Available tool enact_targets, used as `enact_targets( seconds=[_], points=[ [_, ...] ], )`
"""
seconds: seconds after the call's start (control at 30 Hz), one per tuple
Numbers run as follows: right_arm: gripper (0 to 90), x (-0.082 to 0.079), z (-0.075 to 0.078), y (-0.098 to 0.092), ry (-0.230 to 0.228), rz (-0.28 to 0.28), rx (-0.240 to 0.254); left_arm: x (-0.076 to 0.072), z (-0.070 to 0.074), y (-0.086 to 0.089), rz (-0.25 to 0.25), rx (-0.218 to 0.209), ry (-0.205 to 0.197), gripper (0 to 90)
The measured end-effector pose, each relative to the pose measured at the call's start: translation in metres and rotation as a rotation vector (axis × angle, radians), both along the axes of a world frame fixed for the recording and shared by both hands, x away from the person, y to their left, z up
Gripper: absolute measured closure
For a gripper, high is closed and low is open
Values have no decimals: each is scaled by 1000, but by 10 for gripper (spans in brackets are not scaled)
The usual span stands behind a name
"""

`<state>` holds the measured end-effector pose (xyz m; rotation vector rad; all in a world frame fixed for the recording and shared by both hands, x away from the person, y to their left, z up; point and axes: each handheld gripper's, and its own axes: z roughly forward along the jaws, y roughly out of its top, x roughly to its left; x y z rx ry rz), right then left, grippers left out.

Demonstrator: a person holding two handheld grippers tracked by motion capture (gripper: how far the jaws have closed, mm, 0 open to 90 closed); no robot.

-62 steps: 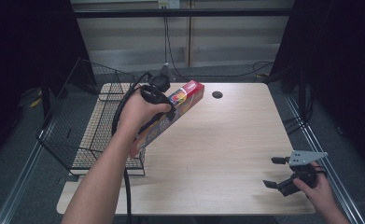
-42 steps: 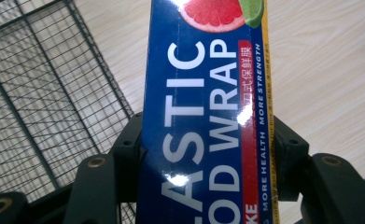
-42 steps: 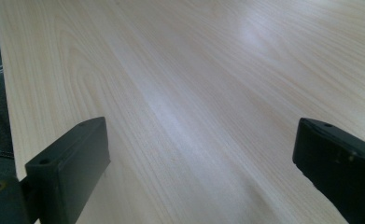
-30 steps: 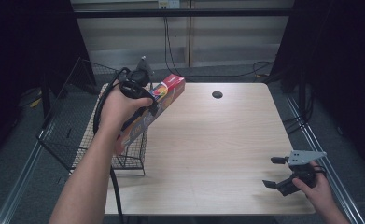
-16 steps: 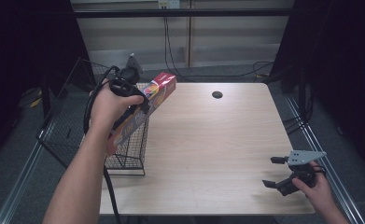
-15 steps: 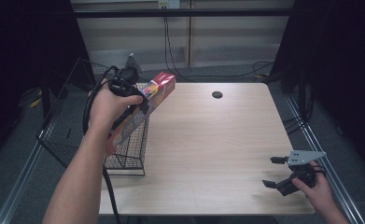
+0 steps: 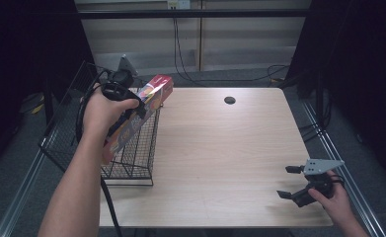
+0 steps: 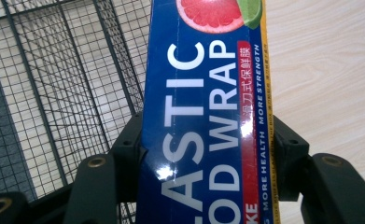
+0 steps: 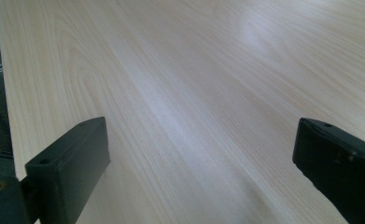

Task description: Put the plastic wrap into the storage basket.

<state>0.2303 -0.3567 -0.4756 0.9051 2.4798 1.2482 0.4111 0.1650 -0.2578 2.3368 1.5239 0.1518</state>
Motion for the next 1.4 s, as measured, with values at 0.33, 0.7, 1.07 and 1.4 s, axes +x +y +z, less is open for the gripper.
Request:
enact_targets(
  seconds=[0.33,0.7,1.07,1.4],
  points=[
    [33,0,0,1,-3,1,1,1,1,14,63,6,-9,432],
    [33,1,-1,2,-3,8,-3,3,3,34,155,-2,-27,431],
    [33,2,-1,3,2,12,-5,2,5,48,200,6,-39,431],
    [33,2,-1,4,-1,16,-7,0,5,61,257,11,-52,430]
  ],
)
